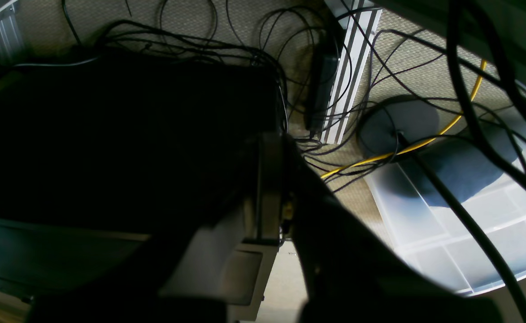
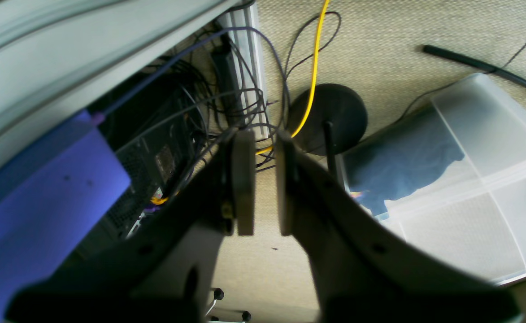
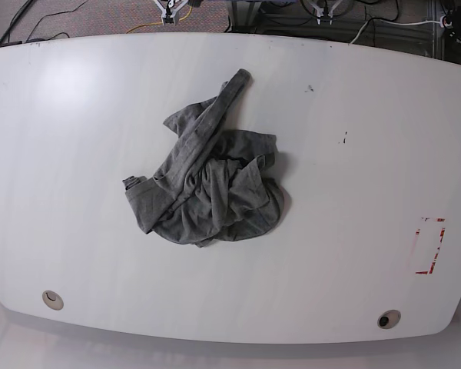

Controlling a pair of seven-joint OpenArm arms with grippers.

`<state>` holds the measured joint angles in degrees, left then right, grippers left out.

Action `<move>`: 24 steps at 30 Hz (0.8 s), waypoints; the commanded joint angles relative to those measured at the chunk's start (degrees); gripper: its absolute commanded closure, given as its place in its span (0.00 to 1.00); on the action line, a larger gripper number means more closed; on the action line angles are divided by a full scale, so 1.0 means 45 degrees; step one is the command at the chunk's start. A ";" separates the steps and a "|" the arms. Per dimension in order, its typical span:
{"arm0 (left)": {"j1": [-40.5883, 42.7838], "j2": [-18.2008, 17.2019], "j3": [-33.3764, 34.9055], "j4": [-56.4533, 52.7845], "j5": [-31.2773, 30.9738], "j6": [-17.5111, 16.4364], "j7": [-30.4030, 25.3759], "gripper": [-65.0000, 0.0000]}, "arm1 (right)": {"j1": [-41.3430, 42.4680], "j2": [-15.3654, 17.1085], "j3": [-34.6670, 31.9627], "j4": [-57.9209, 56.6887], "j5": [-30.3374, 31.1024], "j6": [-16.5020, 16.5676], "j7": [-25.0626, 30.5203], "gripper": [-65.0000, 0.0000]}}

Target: Layout the t-shirt on the table in an organized manner, then fold the t-shirt properly

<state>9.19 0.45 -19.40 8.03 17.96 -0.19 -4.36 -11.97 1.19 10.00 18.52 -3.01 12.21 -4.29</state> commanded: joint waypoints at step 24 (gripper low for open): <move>-0.0020 0.0077 0.0046 0.0126 -0.0069 -0.0023 -0.0082 1.00 | -0.0049 0.0001 -0.0006 0.0167 0.0039 0.0044 -0.0068 0.99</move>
<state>8.86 0.78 -19.33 8.29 17.96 -0.43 -4.54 -11.84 0.97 10.02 19.29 -2.98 12.19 -4.60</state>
